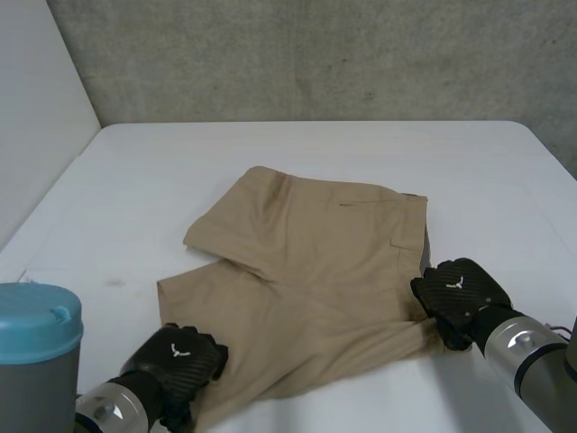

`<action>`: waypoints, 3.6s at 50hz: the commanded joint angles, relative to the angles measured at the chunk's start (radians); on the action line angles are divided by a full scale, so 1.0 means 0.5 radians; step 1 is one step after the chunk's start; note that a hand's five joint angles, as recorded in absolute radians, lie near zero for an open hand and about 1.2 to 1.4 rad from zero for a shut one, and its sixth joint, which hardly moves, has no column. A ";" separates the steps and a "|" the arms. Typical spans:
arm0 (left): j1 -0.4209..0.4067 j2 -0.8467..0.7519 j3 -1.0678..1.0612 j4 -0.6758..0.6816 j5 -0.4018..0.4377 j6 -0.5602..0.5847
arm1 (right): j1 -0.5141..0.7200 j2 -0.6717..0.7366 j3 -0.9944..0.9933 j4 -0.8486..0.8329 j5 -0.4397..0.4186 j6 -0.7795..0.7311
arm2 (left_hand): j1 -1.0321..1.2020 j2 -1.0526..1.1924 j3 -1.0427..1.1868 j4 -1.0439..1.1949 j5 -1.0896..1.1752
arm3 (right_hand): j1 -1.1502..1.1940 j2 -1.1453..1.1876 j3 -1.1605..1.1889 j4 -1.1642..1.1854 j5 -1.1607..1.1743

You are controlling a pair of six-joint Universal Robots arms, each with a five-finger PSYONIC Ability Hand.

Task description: Fold the shorts.

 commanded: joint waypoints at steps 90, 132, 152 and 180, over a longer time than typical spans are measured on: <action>-0.066 -0.548 0.844 0.244 -0.361 0.297 | -0.224 -0.485 0.255 0.530 -0.494 -0.047 | 1.569 1.553 1.554 1.561 1.560 | -0.834 -1.286 -1.289 -1.297 -1.242; -0.048 -0.296 0.620 -0.069 -0.343 0.301 | -0.218 -0.613 0.181 0.504 -0.282 -0.442 | 1.569 1.553 1.554 1.561 1.560 | 0.879 0.426 0.424 0.415 0.471; -0.057 -0.200 0.583 0.001 -0.257 0.690 | -0.347 -0.203 -0.116 0.984 -0.273 -0.703 | 1.569 1.553 1.554 1.561 1.560 | 0.879 0.426 0.424 0.415 0.471; -0.032 -1.691 2.071 1.369 -0.153 0.712 | -0.049 0.776 -1.037 -0.569 0.340 -0.359 | 1.569 1.553 1.554 1.561 1.560 | 0.879 0.426 0.424 0.415 0.471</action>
